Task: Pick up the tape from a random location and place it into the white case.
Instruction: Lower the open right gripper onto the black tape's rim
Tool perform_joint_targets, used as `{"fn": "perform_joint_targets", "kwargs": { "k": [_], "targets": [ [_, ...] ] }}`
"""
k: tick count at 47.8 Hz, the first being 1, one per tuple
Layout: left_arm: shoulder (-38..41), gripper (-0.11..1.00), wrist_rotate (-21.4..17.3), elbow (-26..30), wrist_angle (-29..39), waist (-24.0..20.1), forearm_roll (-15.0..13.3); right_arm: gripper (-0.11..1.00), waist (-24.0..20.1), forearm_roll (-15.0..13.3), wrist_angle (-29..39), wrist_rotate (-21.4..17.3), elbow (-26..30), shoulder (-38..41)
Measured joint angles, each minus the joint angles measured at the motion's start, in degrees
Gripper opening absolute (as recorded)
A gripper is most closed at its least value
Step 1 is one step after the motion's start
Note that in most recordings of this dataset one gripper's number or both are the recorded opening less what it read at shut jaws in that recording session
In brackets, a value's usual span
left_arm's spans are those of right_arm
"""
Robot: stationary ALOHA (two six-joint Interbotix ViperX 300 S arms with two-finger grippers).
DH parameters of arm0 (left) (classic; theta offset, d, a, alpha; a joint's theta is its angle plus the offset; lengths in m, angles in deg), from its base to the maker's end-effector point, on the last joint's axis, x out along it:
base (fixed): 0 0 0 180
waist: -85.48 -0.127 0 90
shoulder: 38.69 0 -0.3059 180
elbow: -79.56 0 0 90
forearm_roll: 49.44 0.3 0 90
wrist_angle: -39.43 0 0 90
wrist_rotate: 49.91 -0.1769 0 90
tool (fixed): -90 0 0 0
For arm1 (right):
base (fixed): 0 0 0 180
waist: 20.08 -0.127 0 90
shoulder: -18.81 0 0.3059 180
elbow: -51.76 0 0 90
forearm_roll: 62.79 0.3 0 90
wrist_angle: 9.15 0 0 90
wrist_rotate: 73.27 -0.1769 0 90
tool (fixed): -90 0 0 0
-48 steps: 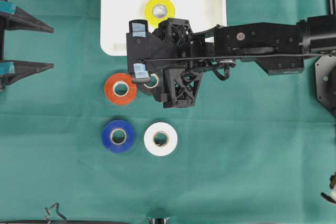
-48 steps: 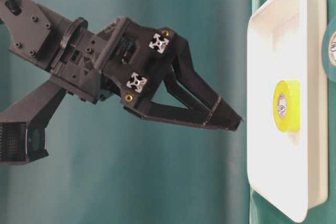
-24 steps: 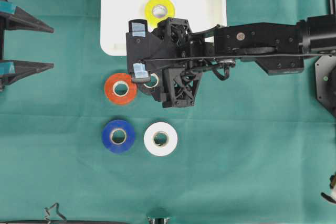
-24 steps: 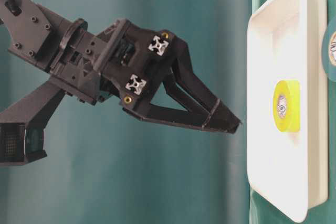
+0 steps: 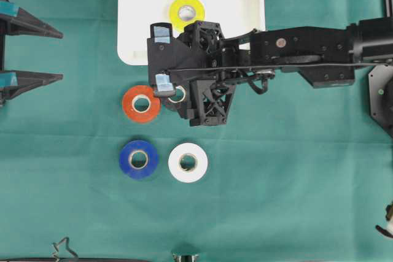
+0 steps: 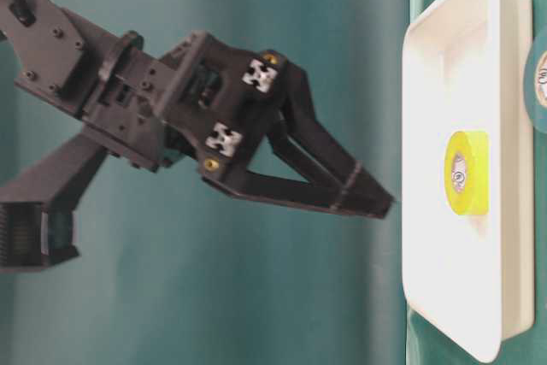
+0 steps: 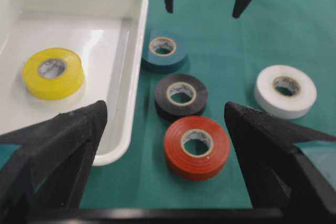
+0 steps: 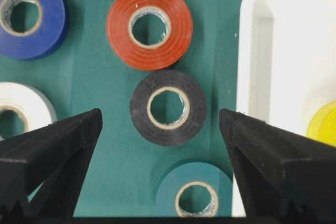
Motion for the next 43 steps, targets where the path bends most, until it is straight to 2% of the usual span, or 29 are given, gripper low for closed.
{"fn": "perform_joint_targets", "kwargs": {
  "k": [16,43],
  "targets": [
    [0.00,0.98,0.00,0.00,0.00,0.00,0.09,0.91,-0.35,0.09,-4.83,-2.02,-2.20,6.15],
    [0.00,0.98,0.00,0.00,-0.26,0.09,0.09,0.91,-1.05,0.18,-12.22,-3.43,-4.75,11.34]
  ]
}}
